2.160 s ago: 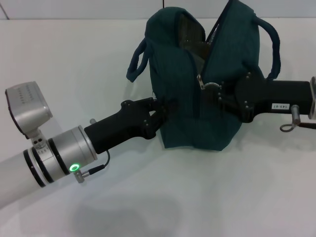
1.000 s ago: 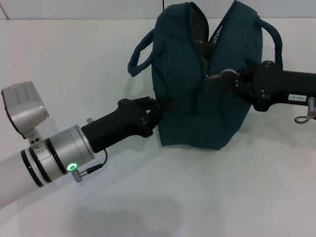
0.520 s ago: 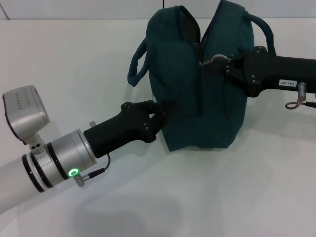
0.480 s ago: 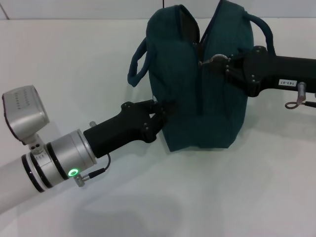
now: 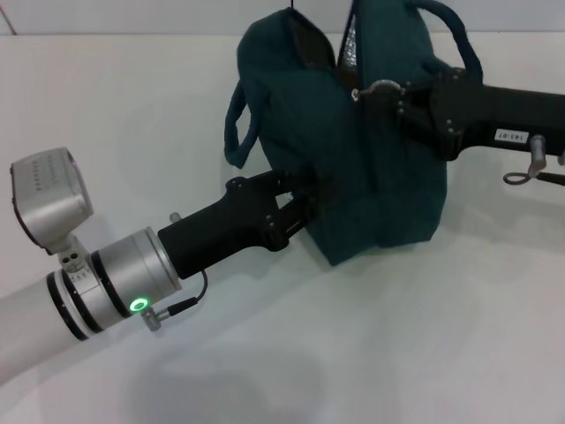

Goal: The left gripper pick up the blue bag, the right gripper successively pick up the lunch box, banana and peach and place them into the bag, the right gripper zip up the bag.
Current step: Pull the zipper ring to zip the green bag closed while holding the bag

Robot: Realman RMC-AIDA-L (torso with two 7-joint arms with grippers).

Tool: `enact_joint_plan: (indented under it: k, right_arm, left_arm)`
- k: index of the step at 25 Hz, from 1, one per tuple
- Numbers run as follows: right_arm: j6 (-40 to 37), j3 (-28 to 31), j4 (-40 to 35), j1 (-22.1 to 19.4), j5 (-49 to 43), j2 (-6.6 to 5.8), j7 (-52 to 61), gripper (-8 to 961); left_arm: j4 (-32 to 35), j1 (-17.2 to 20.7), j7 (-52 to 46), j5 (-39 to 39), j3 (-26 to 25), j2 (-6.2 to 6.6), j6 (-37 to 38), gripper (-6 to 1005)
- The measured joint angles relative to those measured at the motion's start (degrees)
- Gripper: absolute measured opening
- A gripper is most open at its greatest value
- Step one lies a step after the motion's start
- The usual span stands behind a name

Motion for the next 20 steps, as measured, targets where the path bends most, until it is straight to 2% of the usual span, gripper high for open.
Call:
enact_joint_plan:
  k: [6, 20]
  right_arm:
    - [2.2, 0.0, 1.2, 0.9, 2.2, 0.04, 0.0, 8]
    - [2.0, -2.1, 2.8, 2.2, 2.5, 0.02, -0.3, 9]
  left_arm:
    - [-0.3, -0.2, 0.0, -0.1, 0.0, 0.0, -0.1, 314]
    - [-2.6, -0.5, 0.1, -3.0, -0.3, 0.0, -1.7, 316]
